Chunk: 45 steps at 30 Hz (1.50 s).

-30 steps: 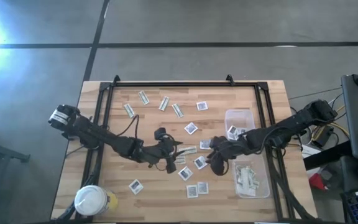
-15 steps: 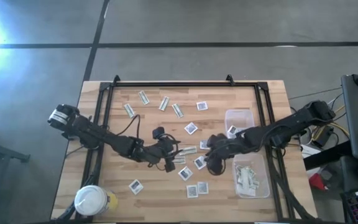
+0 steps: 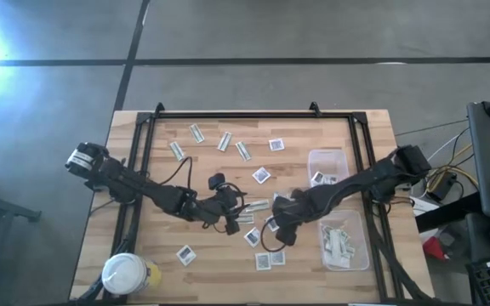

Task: Pick & Place First Aid Supplies
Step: Put the towelette pack into the top bin

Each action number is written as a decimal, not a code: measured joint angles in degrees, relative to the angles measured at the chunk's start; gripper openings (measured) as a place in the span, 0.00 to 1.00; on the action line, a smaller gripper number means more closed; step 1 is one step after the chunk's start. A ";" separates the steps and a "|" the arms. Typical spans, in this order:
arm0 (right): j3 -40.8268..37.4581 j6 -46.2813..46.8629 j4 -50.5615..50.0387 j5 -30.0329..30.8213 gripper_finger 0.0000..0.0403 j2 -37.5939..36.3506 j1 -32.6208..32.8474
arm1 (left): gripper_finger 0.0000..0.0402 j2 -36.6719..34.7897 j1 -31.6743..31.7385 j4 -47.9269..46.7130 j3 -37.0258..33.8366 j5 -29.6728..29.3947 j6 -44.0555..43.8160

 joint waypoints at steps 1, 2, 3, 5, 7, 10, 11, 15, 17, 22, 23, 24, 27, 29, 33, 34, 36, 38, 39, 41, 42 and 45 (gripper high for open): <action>0.61 -0.43 0.18 -0.02 0.29 0.69 -0.01 | 0.41 0.00 0.00 -0.05 0.00 -0.01 0.00; 1.17 -0.86 0.20 -0.04 0.29 1.39 -0.01 | 0.41 0.00 0.00 -0.07 0.00 0.00 0.00; 1.65 -1.12 -0.06 -0.02 0.29 1.91 -0.01 | 0.41 0.00 0.00 -0.08 0.00 0.00 0.02; 2.59 -1.28 -0.54 -0.02 0.29 3.06 -0.09 | 0.41 0.00 0.00 -0.08 0.00 -0.02 0.02; 2.88 -1.26 -0.64 0.02 0.29 3.89 -0.13 | 0.41 0.00 0.00 -0.13 0.00 -0.02 0.00; 3.21 -1.26 -0.63 0.05 0.29 5.38 -0.23 | 0.41 0.00 0.00 -0.13 0.00 0.00 0.00; 3.16 -1.26 -0.70 0.04 0.29 5.74 -0.30 | 0.41 0.00 0.00 -0.18 0.00 -0.02 0.01; 2.41 -1.17 -0.70 0.24 0.29 6.67 -0.79 | 0.41 0.00 0.00 -0.26 0.00 0.00 -0.09; 2.28 -1.13 -0.61 0.66 0.29 6.96 -1.08 | 0.41 0.00 0.00 -0.26 0.00 -0.02 -0.09; 1.83 -1.10 -0.50 1.62 0.29 6.95 -1.90 | 0.41 0.00 0.02 -0.28 0.00 -0.01 -0.19; 1.64 -1.10 -0.54 1.75 0.29 6.95 -2.06 | 0.41 0.00 0.02 -0.28 0.00 -0.02 -0.21; 1.40 -1.08 -0.48 1.77 0.29 6.95 -2.29 | 0.41 0.00 0.02 -0.28 0.00 -0.02 -0.22; 0.38 -0.48 -0.25 2.35 0.29 6.95 -2.67 | 0.41 0.00 0.02 -0.30 0.00 0.00 -0.22; -0.30 0.13 -0.01 3.08 0.29 6.95 -2.76 | 0.41 0.00 0.02 -0.30 0.00 -0.02 -0.22; -0.97 0.36 1.37 3.10 0.29 6.95 -2.91 | 0.41 0.00 0.02 -0.30 0.00 -0.02 -0.22; -0.97 0.36 1.58 3.08 0.29 6.95 -2.91 | 0.41 0.00 0.02 -0.30 0.00 -0.02 -0.22; -0.95 0.17 1.62 3.04 0.29 6.95 -2.87 | 0.41 0.00 0.02 -0.30 0.00 -0.01 -0.22; -0.71 0.03 1.60 3.02 0.29 6.95 -2.87 | 0.41 0.00 0.02 -0.30 0.00 -0.01 -0.21; -0.58 0.03 1.62 3.02 0.29 6.95 -2.87 | 0.41 0.00 0.02 -0.30 0.00 -0.01 -0.20; -0.44 0.03 1.73 2.95 0.29 6.93 -2.87 | 0.41 0.00 0.02 -0.30 0.00 -0.02 -0.20; -0.44 0.05 1.72 2.69 0.29 6.93 -2.87 | 0.41 0.00 0.02 -0.30 0.00 -0.02 -0.20; -0.53 0.04 2.08 2.54 0.29 6.95 -2.85 | 0.41 0.00 0.02 -0.30 0.00 -0.01 -0.20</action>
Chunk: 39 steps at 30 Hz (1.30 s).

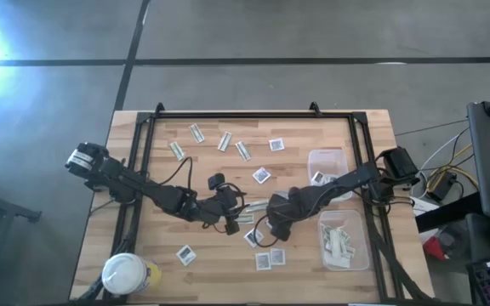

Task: Pick & Place First Aid Supplies
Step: Put the towelette pack into the top bin

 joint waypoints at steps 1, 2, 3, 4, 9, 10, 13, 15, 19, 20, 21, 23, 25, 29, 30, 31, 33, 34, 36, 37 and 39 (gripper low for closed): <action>-0.06 -0.01 0.50 0.01 0.29 0.14 0.00 | 0.41 0.00 0.00 0.00 0.00 0.00 0.00; -0.10 -0.01 0.95 -0.03 0.29 0.38 0.00 | 0.41 0.00 0.00 0.00 0.00 -0.01 0.00; -0.13 -0.01 1.24 -0.03 0.29 0.75 0.00 | 0.41 0.00 0.00 0.00 0.00 0.01 0.00; -0.13 -0.01 1.69 -0.13 0.29 1.24 0.00 | 0.41 0.00 0.00 -0.02 0.00 0.01 0.00; 0.04 -0.18 2.07 -0.86 0.29 3.27 -0.04 | 0.41 0.00 0.00 -0.17 -0.02 -0.01 -0.54; 0.04 -0.25 2.09 -0.81 0.29 3.52 -0.04 | 0.41 0.00 0.00 -0.17 -0.02 0.00 -0.55; -0.03 -0.32 1.99 -0.83 0.26 3.58 -0.04 | 0.41 0.00 0.00 -0.17 -0.02 -0.01 -0.72; -0.09 -0.93 1.86 -0.79 0.22 3.35 -0.04 | 0.41 0.00 0.00 -0.17 -0.02 0.01 -0.74; -0.15 -1.79 1.83 -0.80 0.13 2.82 -0.07 | 0.41 0.00 0.00 -0.22 -0.02 0.01 -0.74; -0.17 -1.99 1.93 -0.81 0.11 2.70 -0.07 | 0.41 0.00 0.00 -0.22 -0.02 0.01 -0.74; -0.17 -2.32 1.96 -0.83 0.09 2.57 -0.04 | 0.41 0.00 0.00 -0.22 -0.02 0.01 -0.74; -0.20 -2.85 1.96 -0.88 0.05 2.43 -0.04 | 0.41 0.00 0.00 -0.22 -0.02 0.01 -0.74; -0.21 -3.15 1.93 -0.97 0.03 2.25 -0.04 | 0.41 0.00 0.00 -0.23 -0.02 0.01 -0.75; 0.00 -4.64 1.75 -1.04 0.02 1.84 -0.01 | 0.41 0.00 0.00 -0.24 -0.02 0.01 -0.79; 0.00 -4.91 1.65 -1.16 0.02 1.56 0.09 | 0.41 0.00 0.00 -0.24 -0.02 0.01 -0.79; -0.03 -5.20 1.20 -1.28 0.02 1.02 0.23 | 0.41 0.00 0.00 -0.24 -0.02 0.01 -0.79; -0.07 -5.65 -0.02 -1.45 0.02 -0.28 0.70 | 0.41 0.00 0.00 -0.24 -0.02 0.01 -0.81; -0.07 -5.66 -0.74 -1.56 0.02 -1.28 0.99 | 0.41 0.00 0.00 -0.24 -0.02 0.01 -0.83; -0.04 -5.73 -2.65 -1.45 0.02 -3.15 1.53 | 0.41 0.00 0.00 -0.37 -0.02 0.01 -0.83; -0.04 -5.77 -3.50 -1.39 0.02 -4.01 1.85 | 0.41 0.00 0.00 -0.40 -0.02 0.01 -0.83; -0.05 -5.83 -4.59 -1.09 0.02 -5.77 2.57 | 0.41 0.00 0.00 -0.43 -0.02 0.01 -0.85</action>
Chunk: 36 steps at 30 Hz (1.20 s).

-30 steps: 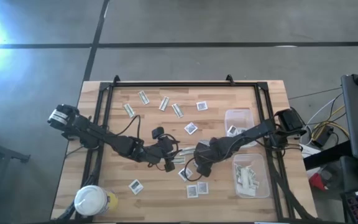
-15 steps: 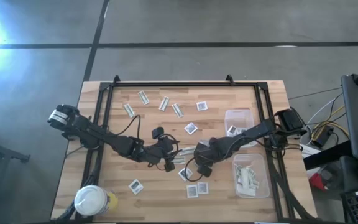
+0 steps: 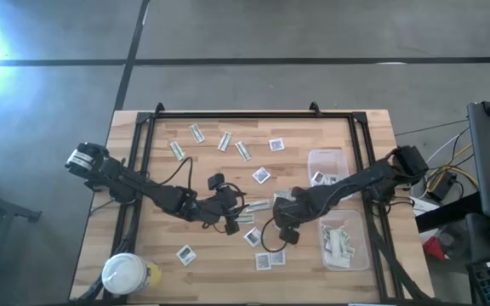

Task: Pick & Place First Aid Supplies
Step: Put the towelette pack into the top bin

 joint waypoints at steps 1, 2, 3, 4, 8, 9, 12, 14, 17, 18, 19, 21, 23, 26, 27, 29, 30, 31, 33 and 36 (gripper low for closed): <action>-0.01 -0.06 -0.46 0.23 0.02 -1.00 0.43 | 0.41 0.00 0.00 -0.01 0.00 0.00 0.00; 0.01 -0.08 -0.89 0.44 0.02 -2.15 0.81 | 0.41 0.00 0.00 -0.07 0.00 0.00 0.00; 0.01 -0.08 -1.54 0.66 0.02 -3.45 1.25 | 0.41 0.00 0.00 -0.05 0.00 0.00 0.00; 0.03 -0.12 -2.39 1.17 0.02 -4.68 1.75 | 0.41 0.00 0.00 -0.09 0.00 0.00 0.00; 0.03 -0.09 -5.78 3.68 0.02 -10.45 3.13 | 0.41 0.00 0.00 -0.08 0.00 0.00 0.00; 0.03 -0.05 -6.77 4.46 0.02 -12.09 3.47 | 0.41 0.00 0.00 -0.10 0.00 0.00 0.00; 0.05 0.03 -9.31 7.13 0.02 -17.16 4.02 | 0.41 0.00 0.00 -0.05 -0.01 0.00 0.00; 0.05 0.05 -11.02 9.66 0.02 -20.50 4.13 | 0.41 0.00 0.00 -0.01 -0.02 0.00 0.00; 0.07 0.27 -13.91 14.22 0.02 -25.14 4.05 | 0.41 0.00 0.00 0.01 -0.02 0.00 0.00; 0.07 0.52 -14.91 15.89 0.02 -26.49 4.03 | 0.41 0.00 0.00 -0.01 -0.02 0.00 0.00; 0.07 0.91 -16.14 17.65 0.02 -27.87 4.06 | 0.41 0.00 0.00 -0.01 -0.02 0.00 0.00; 0.07 1.78 -18.86 21.36 0.02 -30.26 4.08 | 0.41 0.00 0.00 0.01 -0.02 0.00 0.00; 0.03 3.27 -21.79 25.27 0.02 -32.43 4.07 | 0.41 0.00 0.00 -0.01 -0.02 0.00 0.00; -0.10 5.56 -25.88 30.85 0.02 -34.77 4.03 | 0.41 0.00 0.00 0.00 -0.02 0.00 0.00; -0.27 6.43 -27.06 32.66 0.02 -35.30 4.03 | 0.41 0.00 0.00 0.01 -0.02 0.00 0.00; -0.75 8.45 -29.28 36.47 0.02 -36.21 4.04 | 0.41 0.00 0.00 0.01 -0.02 0.00 0.01; -1.13 9.29 -30.20 38.49 0.02 -36.55 4.00 | 0.41 0.00 0.00 0.01 -0.02 0.00 0.01; -1.63 10.15 -30.92 40.24 0.02 -36.76 3.88 | 0.41 0.00 0.00 0.03 -0.02 0.00 0.02; -2.83 11.74 -32.48 43.04 0.02 -37.03 3.30 | 0.41 0.00 0.00 0.03 -0.02 0.00 0.02; -4.92 14.08 -34.26 43.64 0.02 -36.91 1.52 | 0.41 0.00 0.00 0.08 -0.02 0.00 0.01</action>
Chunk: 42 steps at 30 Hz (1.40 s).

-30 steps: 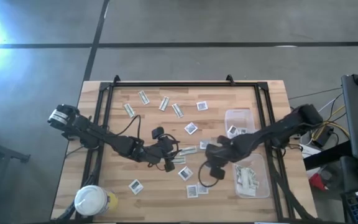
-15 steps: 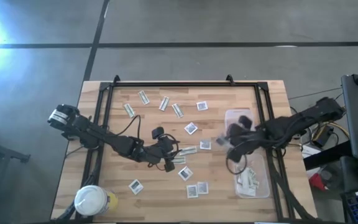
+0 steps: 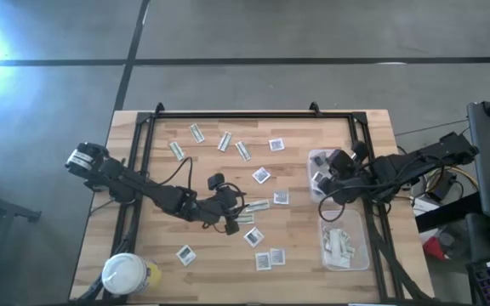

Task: Pick & Place First Aid Supplies
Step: Put the towelette pack into the top bin, then put the bandage pack into the bottom bin

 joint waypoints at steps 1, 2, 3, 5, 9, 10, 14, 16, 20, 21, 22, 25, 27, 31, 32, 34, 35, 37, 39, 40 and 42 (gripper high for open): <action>-0.81 0.76 -0.51 -0.15 0.02 0.13 -0.69 | 0.41 0.00 0.00 0.00 0.00 0.00 -0.01; -1.64 1.27 -0.77 -0.38 0.02 0.34 -1.44 | 0.41 0.00 0.00 0.02 0.00 0.00 0.01; -2.48 1.48 -0.76 -0.81 0.02 0.51 -2.25 | 0.41 0.00 0.00 0.06 0.00 0.00 -0.01; -4.04 1.59 -0.82 -3.23 0.02 0.94 -4.00 | 0.41 0.00 0.00 0.07 0.00 0.00 0.01; -6.58 1.13 -0.78 -9.22 0.02 1.78 -7.74 | 0.41 0.00 0.00 0.17 0.00 0.00 0.01; -7.15 0.91 -0.77 -10.60 0.02 1.94 -8.54 | 0.41 0.00 0.00 0.17 0.00 0.00 0.01; -9.22 0.66 -0.74 -16.41 0.02 1.98 -11.16 | 0.41 0.00 0.00 0.17 0.00 0.00 0.01; -10.34 0.66 -0.71 -19.41 0.02 1.98 -12.33 | 0.41 0.00 0.00 0.17 -0.05 0.00 0.01; -12.75 -0.69 0.06 -24.11 0.02 1.98 -14.49 | 0.41 0.00 0.00 0.11 -0.15 0.00 -0.01; -13.31 -0.82 0.48 -24.34 0.02 1.98 -14.81 | 0.41 0.00 0.00 0.11 -0.15 0.02 -0.03; -13.74 -0.82 0.82 -24.34 0.02 1.98 -14.93 | 0.41 0.00 0.00 0.07 -0.15 0.04 -0.17; -14.55 -1.04 0.91 -24.41 0.02 1.98 -15.17 | 0.41 0.00 0.00 -0.21 -0.15 0.69 -0.60; -14.75 -1.04 0.92 -24.46 0.02 2.01 -15.17 | 0.41 0.00 0.00 -0.42 -0.20 1.13 -0.71; -14.66 -1.70 0.90 -24.58 0.05 2.01 -15.17 | 0.41 0.00 0.00 -1.24 -0.28 1.55 -0.71; -14.51 -1.90 0.91 -24.58 0.06 2.01 -15.17 | 0.41 0.00 0.00 -1.27 -0.37 1.55 -0.71; -14.17 -2.14 0.92 -24.58 0.10 2.01 -15.30 | 0.41 0.00 0.00 -1.39 -0.56 1.55 -0.71; -13.97 -2.25 0.88 -24.55 0.12 2.01 -15.38 | 0.41 0.00 0.00 -1.65 -0.59 1.58 -0.71; -13.35 -2.68 0.88 -23.78 0.16 1.99 -15.52 | 0.41 0.00 0.00 -2.18 -0.59 1.59 -0.71; -12.40 -3.69 0.63 -23.67 0.19 1.94 -15.59 | 0.41 0.00 0.00 -2.42 -0.59 1.59 -0.95; -11.58 -3.93 0.30 -23.84 0.21 1.93 -15.61 | 0.41 0.00 0.00 -2.45 -0.59 1.60 -0.97; -9.52 -3.90 -0.24 -24.78 0.23 1.90 -15.61 | 0.41 0.00 0.00 -2.45 -0.59 1.60 -0.97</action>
